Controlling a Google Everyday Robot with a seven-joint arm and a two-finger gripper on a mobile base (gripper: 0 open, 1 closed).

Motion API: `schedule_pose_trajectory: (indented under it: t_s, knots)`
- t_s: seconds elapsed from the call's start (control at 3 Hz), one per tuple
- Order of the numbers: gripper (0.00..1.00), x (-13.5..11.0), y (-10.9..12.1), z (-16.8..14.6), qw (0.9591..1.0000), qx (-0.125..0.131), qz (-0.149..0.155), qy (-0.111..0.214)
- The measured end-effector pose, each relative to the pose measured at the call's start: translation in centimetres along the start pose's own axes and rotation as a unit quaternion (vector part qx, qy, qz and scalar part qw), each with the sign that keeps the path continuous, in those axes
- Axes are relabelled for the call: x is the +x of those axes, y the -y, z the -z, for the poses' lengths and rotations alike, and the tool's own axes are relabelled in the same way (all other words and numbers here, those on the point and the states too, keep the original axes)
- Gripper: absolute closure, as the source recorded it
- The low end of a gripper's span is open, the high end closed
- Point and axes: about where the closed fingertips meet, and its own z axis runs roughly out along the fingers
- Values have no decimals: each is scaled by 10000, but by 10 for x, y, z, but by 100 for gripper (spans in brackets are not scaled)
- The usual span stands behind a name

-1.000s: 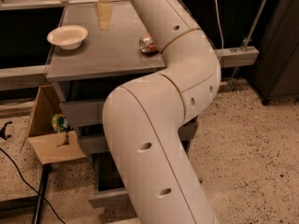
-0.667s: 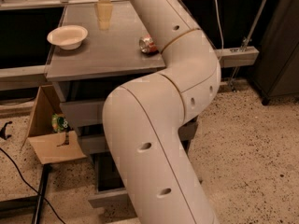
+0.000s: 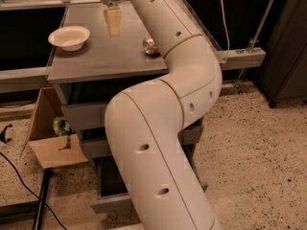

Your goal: Place coke can into bottom drawer

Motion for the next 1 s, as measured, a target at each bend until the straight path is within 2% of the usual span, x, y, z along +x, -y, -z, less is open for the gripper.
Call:
schedule_pose_trajectory:
  t_s: [0.33,0.67,1.0]
  knots:
    - [0,34,-11,0,9998,-73,98,-165]
    - [0,65,-20,9,9999,-19,-12,-161]
    - [0,99,-24,35,9992,173,-295,-211]
